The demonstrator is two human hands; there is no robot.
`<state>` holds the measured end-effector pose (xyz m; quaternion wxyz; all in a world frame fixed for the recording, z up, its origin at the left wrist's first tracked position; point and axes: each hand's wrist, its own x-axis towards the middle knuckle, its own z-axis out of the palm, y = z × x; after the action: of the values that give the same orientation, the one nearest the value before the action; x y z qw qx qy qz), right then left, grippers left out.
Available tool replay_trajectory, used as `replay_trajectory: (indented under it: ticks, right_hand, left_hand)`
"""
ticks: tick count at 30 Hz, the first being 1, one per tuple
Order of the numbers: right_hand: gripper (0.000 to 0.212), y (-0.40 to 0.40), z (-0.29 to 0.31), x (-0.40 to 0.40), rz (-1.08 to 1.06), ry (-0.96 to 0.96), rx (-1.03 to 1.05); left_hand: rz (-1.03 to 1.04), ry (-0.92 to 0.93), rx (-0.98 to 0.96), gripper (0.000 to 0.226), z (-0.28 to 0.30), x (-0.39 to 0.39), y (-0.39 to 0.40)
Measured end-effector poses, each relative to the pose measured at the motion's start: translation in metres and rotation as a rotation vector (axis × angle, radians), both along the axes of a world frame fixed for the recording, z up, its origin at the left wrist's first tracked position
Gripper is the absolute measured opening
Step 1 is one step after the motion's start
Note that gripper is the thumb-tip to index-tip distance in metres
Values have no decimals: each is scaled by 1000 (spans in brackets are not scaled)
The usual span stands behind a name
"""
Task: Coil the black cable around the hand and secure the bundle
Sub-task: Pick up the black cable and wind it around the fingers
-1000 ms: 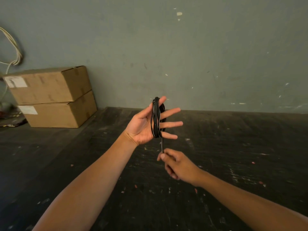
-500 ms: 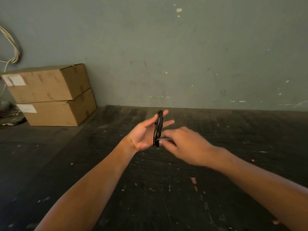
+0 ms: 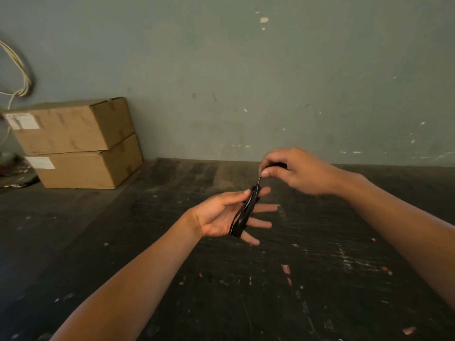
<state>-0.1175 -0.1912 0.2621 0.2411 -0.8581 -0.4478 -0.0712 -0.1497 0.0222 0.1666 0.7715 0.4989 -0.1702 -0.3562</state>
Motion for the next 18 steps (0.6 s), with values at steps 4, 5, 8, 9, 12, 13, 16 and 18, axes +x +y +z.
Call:
replay_trajectory:
  ticks: [4, 5, 8, 9, 12, 13, 16, 18]
  right_hand:
    - [15, -7, -13, 7, 26, 34, 149]
    - [16, -8, -19, 8, 24, 48, 194]
    - [19, -8, -36, 8, 3, 106, 311]
    - [20, -7, -42, 9, 0, 141, 354]
    - [19, -5, -60, 10, 6, 247, 469]
    - [18, -5, -66, 11, -1, 278, 504]
    - [17, 0, -87, 8, -46, 375, 599]
    - [16, 6, -101, 3, -60, 463, 653]
  left_hand:
    - [-102, 3, -85, 49, 3, -7, -6]
    - [-123, -1, -112, 48, 4, -8, -7]
    - [-159, -16, -195, 46, 5, -10, -12]
    - [-156, -29, -211, 47, 6, -10, -13]
    - [-137, -58, -254, 49, 10, -10, -12]
    - [-136, -53, -283, 49, 11, -10, -11]
    - [-122, -32, -368, 47, 15, -11, -9]
    - [-89, -39, -380, 45, 19, -9, -10]
